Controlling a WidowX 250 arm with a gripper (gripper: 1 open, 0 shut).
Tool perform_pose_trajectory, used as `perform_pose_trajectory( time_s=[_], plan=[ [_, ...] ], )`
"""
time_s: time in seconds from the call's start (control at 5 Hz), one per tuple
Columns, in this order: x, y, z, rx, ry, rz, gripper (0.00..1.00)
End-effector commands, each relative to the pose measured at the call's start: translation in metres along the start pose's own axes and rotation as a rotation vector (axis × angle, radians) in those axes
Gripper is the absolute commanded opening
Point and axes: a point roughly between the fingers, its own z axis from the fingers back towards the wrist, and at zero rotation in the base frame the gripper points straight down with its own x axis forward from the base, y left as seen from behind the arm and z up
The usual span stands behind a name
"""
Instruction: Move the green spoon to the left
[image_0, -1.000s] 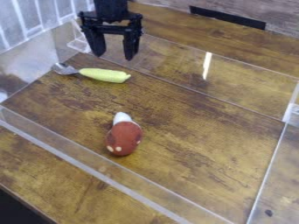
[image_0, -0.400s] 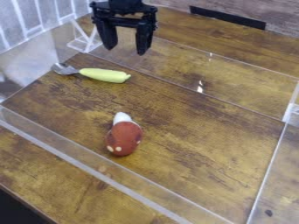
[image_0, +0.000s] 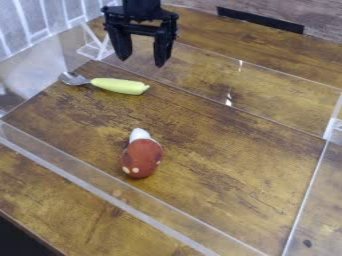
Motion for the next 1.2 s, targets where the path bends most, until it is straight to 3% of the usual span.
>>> perform_pose_trajectory(
  time_s=[0.0,0.6,0.8,1.0],
  plan=[
    [0.002,-0.004,0.033,0.010,-0.102,-0.009,1.00],
    [0.004,0.008,0.051,0.030,-0.123,-0.037,1.00],
    [0.004,0.003,0.050,0.046,-0.132,0.005,1.00],
    [0.010,0.004,0.050,0.032,-0.119,-0.056,1.00]
  ],
)
